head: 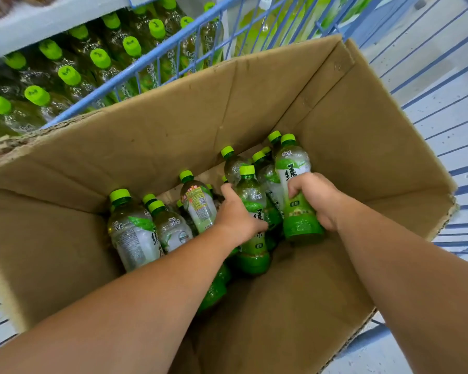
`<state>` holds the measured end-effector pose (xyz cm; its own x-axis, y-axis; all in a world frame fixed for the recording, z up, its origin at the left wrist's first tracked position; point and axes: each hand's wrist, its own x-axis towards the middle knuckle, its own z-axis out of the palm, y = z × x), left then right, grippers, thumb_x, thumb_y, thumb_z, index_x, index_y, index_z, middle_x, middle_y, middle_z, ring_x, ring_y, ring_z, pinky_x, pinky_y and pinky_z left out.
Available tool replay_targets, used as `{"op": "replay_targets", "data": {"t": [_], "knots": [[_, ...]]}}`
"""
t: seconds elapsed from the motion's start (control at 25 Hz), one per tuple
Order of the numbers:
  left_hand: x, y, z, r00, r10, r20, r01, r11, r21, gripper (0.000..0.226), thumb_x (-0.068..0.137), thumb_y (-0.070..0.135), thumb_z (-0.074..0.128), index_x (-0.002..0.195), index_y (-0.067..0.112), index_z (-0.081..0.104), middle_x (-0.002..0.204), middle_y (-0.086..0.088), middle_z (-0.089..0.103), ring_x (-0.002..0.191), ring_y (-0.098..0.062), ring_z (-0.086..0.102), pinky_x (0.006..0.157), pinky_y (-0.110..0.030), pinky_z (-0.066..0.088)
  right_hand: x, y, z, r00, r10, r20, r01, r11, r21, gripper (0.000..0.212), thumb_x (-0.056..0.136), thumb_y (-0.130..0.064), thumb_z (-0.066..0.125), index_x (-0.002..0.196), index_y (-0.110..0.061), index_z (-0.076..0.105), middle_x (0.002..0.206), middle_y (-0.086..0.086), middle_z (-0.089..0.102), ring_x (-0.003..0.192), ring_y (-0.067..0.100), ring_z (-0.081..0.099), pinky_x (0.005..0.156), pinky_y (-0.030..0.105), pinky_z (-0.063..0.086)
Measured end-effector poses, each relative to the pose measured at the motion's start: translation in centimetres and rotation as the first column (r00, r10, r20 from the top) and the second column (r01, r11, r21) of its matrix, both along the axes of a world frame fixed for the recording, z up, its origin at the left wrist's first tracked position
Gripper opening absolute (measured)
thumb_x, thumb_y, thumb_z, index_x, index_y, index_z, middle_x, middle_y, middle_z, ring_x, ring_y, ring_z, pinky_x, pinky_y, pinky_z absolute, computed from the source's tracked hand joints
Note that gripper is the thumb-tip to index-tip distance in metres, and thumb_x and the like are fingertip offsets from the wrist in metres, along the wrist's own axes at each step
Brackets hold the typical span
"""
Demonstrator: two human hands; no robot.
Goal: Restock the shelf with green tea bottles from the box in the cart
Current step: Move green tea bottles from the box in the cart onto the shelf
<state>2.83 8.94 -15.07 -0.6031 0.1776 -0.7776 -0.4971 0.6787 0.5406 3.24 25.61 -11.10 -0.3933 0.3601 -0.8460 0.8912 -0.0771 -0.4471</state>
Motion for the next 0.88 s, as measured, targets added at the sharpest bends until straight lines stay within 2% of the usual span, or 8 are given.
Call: {"op": "replay_targets", "data": {"t": [0.08, 0.16, 0.28, 0.44, 0.52, 0.68, 0.8, 0.88], "knots": [[0.0, -0.4, 0.2, 0.995, 0.104, 0.002, -0.104, 0.994, 0.03, 0.103, 0.067, 0.023, 0.089, 0.141, 0.021, 0.017, 0.117, -0.006, 0.057, 0.103, -0.027, 0.06, 0.085, -0.038, 0.053, 0.1, -0.3, 0.8, 1.0, -0.009, -0.023, 0.009, 1.0, -0.019, 0.097, 0.036, -0.024, 0.081, 0.128, -0.011, 0.054, 0.11, 0.024, 0.069, 0.081, 0.042, 0.073, 0.068, 0.066, 0.056], [-0.7, -0.8, 1.0, 0.972, 0.236, 0.003, -0.235, 0.966, 0.104, 0.086, 0.065, 0.021, 0.088, 0.13, 0.023, 0.032, 0.109, -0.001, 0.061, 0.097, -0.022, 0.063, 0.08, -0.035, 0.054, 0.4, -0.5, 1.9, 0.999, 0.042, -0.034, -0.043, 0.999, -0.013, 0.078, 0.049, -0.026, 0.091, 0.119, -0.011, 0.061, 0.101, 0.02, 0.074, 0.079, 0.038, 0.075, 0.068, 0.063, 0.058], [-2.0, -1.0, 2.9, 0.926, 0.374, 0.062, -0.377, 0.894, 0.241, 0.062, 0.062, 0.018, 0.083, 0.116, 0.029, 0.053, 0.103, -0.001, 0.069, 0.089, -0.02, 0.069, 0.075, -0.038, 0.06, 0.9, -0.6, 3.4, 0.997, 0.068, -0.045, -0.068, 0.998, -0.001, 0.051, 0.065, -0.019, 0.086, 0.111, -0.01, 0.067, 0.094, 0.02, 0.075, 0.078, 0.038, 0.075, 0.071, 0.064, 0.058], [-2.0, -2.0, 6.5, 0.93, 0.362, 0.065, -0.367, 0.899, 0.239, 0.035, 0.064, 0.022, 0.077, 0.098, 0.017, 0.07, 0.085, -0.007, 0.073, 0.073, -0.024, 0.07, 0.063, -0.035, 0.059, 1.6, -0.9, 6.0, 0.989, 0.078, -0.122, -0.077, 0.997, 0.01, 0.035, 0.069, -0.016, 0.079, 0.102, -0.012, 0.07, 0.094, 0.021, 0.075, 0.081, 0.039, 0.074, 0.074, 0.063, 0.058], [-1.5, -2.7, 8.4, 0.928, 0.366, 0.071, -0.371, 0.889, 0.267, 0.018, 0.069, 0.017, 0.074, 0.086, 0.014, 0.072, 0.075, -0.008, 0.07, 0.067, -0.027, 0.069, 0.065, -0.041, 0.06, 2.1, -1.4, 7.2, 0.982, 0.096, -0.161, -0.091, 0.995, 0.039, 0.031, 0.07, -0.017, 0.077, 0.099, -0.011, 0.071, 0.094, 0.022, 0.074, 0.082, 0.04, 0.074, 0.074, 0.059, 0.059], [-0.7, -4.6, 12.9, 0.943, 0.327, 0.052, -0.325, 0.883, 0.34, 0.035, 0.055, 0.025, 0.073, 0.087, 0.013, 0.07, 0.078, -0.013, 0.071, 0.071, -0.032, 0.072, 0.069, -0.048, 0.061, 3.6, -3.1, 9.4, 0.963, 0.114, -0.244, -0.099, 0.992, 0.075, 0.025, 0.075, -0.014, 0.073, 0.099, -0.006, 0.068, 0.084, 0.016, 0.071, 0.071, 0.03, 0.071, 0.061, 0.038, 0.059], [-0.6, -6.4, 16.2, 0.954, 0.298, 0.014, -0.28, 0.877, 0.391, 0.012, 0.073, 0.015, 0.072, 0.081, 0.013, 0.064, 0.071, -0.012, 0.065, 0.063, -0.028, 0.068, 0.059, -0.04, 0.059, 4.9, -4.9, 11.1, 0.944, 0.136, -0.3, -0.116, 0.99, 0.084, 0.026, 0.074, -0.014, 0.072, 0.1, -0.012, 0.066, 0.084, 0.01, 0.07, 0.074, 0.026, 0.07, 0.064, 0.037, 0.058], [-0.6, -8.0, 18.1, 0.954, 0.298, -0.006, -0.271, 0.876, 0.4, 0.018, 0.074, 0.015, 0.072, 0.09, 0.011, 0.066, 0.079, -0.017, 0.069, 0.07, -0.031, 0.072, 0.065, -0.048, 0.061, 5.4, -6.1, 12.2, 0.928, 0.162, -0.336, -0.137, 0.986, 0.098, 0.026, 0.074, -0.014, 0.072, 0.099, -0.012, 0.065, 0.084, 0.011, 0.07, 0.075, 0.026, 0.069, 0.065, 0.038, 0.057]]}}
